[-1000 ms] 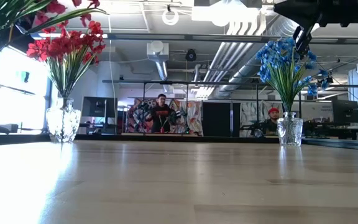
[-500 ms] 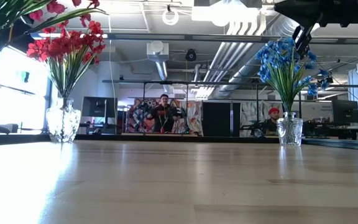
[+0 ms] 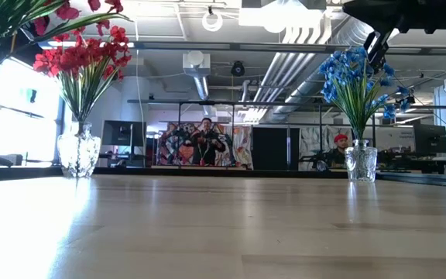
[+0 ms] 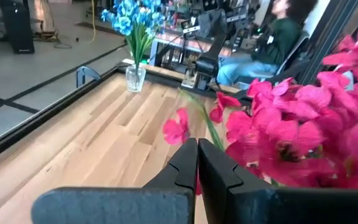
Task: Sort flowers into vase by color
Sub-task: Return to Home Position
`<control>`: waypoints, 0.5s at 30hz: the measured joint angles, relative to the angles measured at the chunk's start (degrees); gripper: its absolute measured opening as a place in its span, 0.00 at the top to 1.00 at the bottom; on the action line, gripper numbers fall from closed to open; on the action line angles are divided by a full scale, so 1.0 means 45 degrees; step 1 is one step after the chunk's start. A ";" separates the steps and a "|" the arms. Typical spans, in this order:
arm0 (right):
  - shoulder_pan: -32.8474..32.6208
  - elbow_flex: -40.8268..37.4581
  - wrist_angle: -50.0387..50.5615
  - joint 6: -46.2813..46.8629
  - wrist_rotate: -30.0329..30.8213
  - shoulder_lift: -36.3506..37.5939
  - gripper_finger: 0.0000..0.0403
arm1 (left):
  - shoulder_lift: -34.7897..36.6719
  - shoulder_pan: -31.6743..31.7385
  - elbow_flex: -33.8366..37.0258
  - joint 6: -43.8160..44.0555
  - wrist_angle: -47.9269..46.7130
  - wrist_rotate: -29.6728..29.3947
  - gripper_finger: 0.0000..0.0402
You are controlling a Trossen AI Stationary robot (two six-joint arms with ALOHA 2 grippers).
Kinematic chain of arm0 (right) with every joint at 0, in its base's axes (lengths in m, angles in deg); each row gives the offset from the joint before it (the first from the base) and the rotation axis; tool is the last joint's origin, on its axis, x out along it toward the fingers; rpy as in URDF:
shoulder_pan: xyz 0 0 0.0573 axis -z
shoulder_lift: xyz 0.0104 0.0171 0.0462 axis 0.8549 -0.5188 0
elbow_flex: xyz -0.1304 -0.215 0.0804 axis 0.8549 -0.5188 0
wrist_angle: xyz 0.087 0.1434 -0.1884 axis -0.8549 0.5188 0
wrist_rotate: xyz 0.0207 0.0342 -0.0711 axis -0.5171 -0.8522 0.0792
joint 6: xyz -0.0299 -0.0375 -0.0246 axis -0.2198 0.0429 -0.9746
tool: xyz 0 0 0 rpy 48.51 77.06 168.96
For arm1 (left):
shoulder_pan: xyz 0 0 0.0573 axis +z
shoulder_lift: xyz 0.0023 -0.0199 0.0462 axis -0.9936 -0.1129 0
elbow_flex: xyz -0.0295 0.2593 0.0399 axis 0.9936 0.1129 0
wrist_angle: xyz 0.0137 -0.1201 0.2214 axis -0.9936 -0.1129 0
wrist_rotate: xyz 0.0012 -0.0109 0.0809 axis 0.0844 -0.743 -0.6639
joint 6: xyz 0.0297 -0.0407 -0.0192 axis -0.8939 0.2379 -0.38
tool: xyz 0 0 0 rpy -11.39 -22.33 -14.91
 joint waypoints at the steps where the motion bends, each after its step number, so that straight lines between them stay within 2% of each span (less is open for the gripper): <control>1: 0.0000 0.0000 0.0050 0.0054 -0.0060 -0.0004 1.00 | -0.0084 0.0000 0.0000 0.0139 -0.0064 0.0004 1.00; 4: 0.0000 0.0000 0.0067 0.0083 -0.0140 0.0001 1.00 | -0.0207 0.0000 0.0000 0.0218 -0.0108 -0.0018 1.00; 9: 0.0000 0.0000 0.0067 0.0029 -0.0141 0.0001 1.00 | -0.0085 0.0081 0.0361 -0.0273 -0.0105 -0.0919 1.00; 15: 0.0000 0.0000 0.0103 0.0029 -0.0393 0.0001 1.00 | 0.0608 0.0488 0.2233 -0.0637 0.2292 -0.0006 1.00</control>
